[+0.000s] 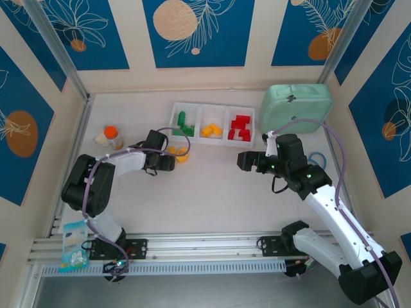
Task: Sort the legos into containers by color
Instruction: Pick up the lego from the center of the table.
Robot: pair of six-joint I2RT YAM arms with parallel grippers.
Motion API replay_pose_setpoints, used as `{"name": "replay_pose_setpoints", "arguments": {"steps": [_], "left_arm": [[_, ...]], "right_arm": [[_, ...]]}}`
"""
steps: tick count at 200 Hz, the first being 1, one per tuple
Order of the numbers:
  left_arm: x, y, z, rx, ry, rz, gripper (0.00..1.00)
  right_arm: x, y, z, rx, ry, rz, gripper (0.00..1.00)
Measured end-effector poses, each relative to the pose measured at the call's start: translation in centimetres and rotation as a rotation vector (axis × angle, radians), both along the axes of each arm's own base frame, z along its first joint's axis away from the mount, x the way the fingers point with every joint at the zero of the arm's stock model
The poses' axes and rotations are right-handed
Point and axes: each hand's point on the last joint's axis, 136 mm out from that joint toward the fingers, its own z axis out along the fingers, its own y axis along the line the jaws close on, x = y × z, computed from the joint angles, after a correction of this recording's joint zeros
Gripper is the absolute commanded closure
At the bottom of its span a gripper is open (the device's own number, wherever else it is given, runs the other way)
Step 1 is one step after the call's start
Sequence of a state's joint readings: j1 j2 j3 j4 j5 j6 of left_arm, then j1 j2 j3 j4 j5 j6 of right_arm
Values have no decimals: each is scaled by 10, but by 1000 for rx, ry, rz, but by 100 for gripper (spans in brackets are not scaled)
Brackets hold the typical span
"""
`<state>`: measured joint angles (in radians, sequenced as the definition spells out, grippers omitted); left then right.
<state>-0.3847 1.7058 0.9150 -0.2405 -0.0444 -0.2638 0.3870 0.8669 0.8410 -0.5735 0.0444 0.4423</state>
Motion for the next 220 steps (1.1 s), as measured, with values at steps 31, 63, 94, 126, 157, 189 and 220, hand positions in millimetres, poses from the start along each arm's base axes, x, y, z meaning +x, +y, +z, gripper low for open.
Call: {"name": "replay_pose_setpoints", "arguments": {"steps": [31,63,94,126,157,189,220], "left_arm": [[6,3,0,6,9,11,58],[8,7,0,11,23,20,73],[8,7,1,1,28,39,84],[6,8,15,-20,-2,65,87],[9,7,60,-78,-103,89,87],[35,-3,109,-115,-185,90,87],[81,-20,153,-149,-264,87,86]], "right_arm": [[0,-1,0,-2,-1,-3,1],[1,-1,0,-5,-2,-6,1],[1,-1,0,-5,-2,-7,1],[1,-1,0,-6,-3,-9,1],[3,-1,-3,-11,6,-9,1],[5,0,-8,-14,22,-11,1],[4,1,-7,-13,20,-6,1]]}}
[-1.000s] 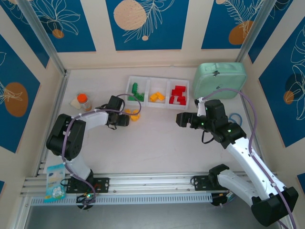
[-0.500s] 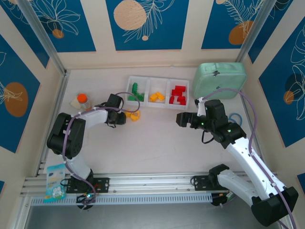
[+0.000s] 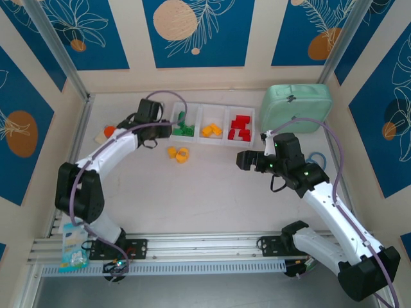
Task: Sort the legos into containers by color
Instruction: Pick up the lego from the center of the table, then place the lego in the container.
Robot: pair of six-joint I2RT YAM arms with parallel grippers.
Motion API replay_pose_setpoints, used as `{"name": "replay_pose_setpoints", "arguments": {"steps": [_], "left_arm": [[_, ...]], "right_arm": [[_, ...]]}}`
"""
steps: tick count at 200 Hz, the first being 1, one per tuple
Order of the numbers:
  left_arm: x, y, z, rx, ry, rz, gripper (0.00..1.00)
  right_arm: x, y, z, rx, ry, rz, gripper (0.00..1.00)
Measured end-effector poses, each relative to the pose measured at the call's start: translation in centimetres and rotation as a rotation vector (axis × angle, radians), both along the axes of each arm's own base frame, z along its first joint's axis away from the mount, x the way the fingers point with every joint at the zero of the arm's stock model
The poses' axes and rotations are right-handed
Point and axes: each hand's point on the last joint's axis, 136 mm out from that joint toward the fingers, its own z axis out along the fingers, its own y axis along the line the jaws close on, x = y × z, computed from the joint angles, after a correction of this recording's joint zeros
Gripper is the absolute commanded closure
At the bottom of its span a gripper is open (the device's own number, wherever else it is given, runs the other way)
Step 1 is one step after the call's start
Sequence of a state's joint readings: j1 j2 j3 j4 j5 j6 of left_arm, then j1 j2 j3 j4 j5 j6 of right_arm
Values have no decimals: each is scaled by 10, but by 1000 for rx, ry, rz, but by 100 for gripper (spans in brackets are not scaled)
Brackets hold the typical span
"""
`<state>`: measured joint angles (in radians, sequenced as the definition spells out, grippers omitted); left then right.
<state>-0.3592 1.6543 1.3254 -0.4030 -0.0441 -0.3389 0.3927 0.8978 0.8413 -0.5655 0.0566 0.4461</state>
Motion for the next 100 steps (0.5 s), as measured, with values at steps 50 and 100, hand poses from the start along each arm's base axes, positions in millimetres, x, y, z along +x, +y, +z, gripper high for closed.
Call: {"name": "replay_pose_setpoints", "arguments": {"steps": [50,100], "left_arm": [[59,-32,0,-42,7,-33,81],[85,-54,-33,-80,75,-43,74]], "right_arm": [[-5,-7,11,-2,-45,-21,1],[-10,-14,8,-29,-32,-33,1]]}}
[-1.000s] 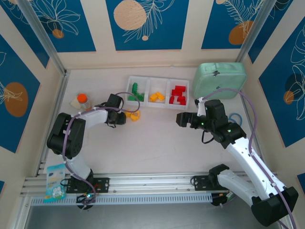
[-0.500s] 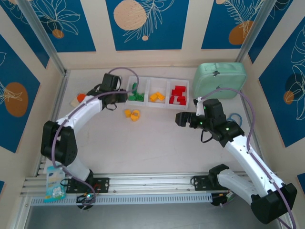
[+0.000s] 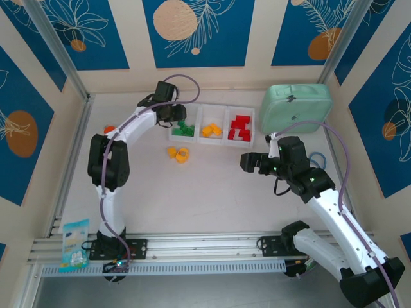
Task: Sort the legos into containers by color
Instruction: Place the lego in the container.
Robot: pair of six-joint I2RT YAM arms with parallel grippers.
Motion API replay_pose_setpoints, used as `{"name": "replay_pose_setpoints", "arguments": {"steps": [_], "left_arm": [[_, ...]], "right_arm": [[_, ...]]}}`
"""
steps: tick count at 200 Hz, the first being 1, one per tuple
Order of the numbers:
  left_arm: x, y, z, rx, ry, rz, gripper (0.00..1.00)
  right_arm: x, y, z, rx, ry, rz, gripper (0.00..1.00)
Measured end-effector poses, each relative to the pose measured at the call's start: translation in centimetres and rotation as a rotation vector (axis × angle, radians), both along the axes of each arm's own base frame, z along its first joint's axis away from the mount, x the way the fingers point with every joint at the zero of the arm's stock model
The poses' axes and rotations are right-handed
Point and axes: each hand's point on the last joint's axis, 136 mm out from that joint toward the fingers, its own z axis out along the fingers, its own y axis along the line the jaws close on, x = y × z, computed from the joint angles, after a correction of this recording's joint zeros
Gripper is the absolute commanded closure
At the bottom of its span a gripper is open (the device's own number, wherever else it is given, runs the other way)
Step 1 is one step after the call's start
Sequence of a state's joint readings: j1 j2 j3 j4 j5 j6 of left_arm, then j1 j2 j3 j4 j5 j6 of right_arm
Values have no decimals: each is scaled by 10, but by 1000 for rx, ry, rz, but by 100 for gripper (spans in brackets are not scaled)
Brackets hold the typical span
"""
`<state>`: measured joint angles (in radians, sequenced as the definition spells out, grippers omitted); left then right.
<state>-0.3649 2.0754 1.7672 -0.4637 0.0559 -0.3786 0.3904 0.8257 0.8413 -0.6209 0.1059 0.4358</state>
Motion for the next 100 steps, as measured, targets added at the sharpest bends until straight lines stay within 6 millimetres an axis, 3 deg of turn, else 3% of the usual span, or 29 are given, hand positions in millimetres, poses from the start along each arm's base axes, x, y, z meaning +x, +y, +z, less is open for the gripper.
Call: {"name": "replay_pose_setpoints", "arguments": {"steps": [21,68,100], "left_arm": [[4,-7,-8,-15,16,-7,66],[4,-13,-9,-45,21,-16,31],[-10,-8,-10,-41,26,-13,19]], "right_arm": [[-1,-1,-2,-5,7,-1,1],[-5,-4,1,-4,0,-6,1],[-5,-4,1,-4,1,-6,1]]}}
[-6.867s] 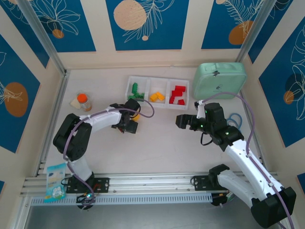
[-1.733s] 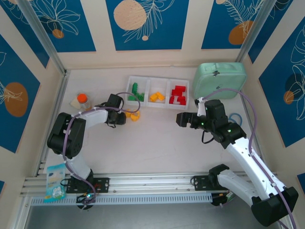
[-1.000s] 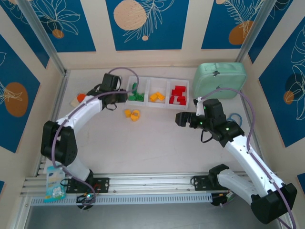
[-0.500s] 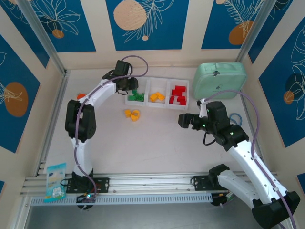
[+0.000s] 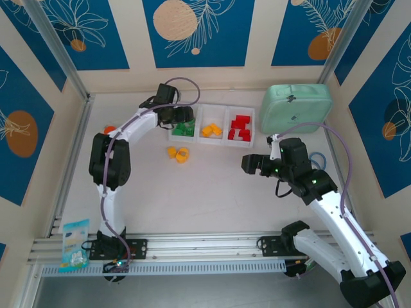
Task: Sort the legos into containers by color
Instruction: Place the lego in the container, then pick up the lego from the center of the table.
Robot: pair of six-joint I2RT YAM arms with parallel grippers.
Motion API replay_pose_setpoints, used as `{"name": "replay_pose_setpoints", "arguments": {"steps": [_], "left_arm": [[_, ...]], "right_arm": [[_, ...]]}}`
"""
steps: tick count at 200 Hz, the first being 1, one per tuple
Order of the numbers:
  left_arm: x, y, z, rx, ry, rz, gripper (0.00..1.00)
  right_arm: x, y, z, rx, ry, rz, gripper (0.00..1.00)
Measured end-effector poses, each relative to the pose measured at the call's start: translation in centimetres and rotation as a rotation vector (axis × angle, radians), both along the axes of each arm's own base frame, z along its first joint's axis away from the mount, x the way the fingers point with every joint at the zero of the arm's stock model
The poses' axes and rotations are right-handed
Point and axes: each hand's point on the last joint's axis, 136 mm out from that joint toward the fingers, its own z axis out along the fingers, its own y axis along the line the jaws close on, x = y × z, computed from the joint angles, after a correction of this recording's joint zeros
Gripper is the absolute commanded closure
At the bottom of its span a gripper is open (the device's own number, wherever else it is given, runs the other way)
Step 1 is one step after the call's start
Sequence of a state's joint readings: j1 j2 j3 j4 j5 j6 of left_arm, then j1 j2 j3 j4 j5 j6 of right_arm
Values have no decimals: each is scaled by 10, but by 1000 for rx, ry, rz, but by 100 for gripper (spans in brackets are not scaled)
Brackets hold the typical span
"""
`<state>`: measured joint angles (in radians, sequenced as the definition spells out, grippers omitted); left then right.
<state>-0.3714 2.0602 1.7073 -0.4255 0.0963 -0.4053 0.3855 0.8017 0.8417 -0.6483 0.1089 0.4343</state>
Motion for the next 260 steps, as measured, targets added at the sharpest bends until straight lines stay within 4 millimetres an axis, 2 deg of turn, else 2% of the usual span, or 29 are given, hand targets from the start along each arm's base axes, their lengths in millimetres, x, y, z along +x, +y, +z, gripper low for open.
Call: {"name": "replay_pose_setpoints", "arguments": {"steps": [38,70,94,121,136,172,196,223,246,260], "left_arm": [[-36,16,21,0,-40,-1,17],[-91,38,33,0,-71,5,17],[-126,54,14,28,-31,20,18],[-150,72,-25,69,74,88,21],[-161,75,-39,74,125,119,21],[-164,54,-44,61,148,121,20],[-151,41,-50,80,166,153,21],[-137,44,-68,118,196,226,20],[-134,49,-82,148,215,271,21],[-133,51,-83,154,213,289,22]], "right_arm": [[1,1,0,0,3,1,1],[3,3,-3,0,16,6,1],[7,7,-5,9,24,14,1],[12,12,-8,23,35,22,1],[14,15,-8,31,34,28,1],[17,20,-11,31,42,44,1],[18,20,-11,27,42,47,1],[18,20,-7,24,30,54,1],[17,20,-7,18,23,60,1],[16,19,-3,19,8,63,1]]}}
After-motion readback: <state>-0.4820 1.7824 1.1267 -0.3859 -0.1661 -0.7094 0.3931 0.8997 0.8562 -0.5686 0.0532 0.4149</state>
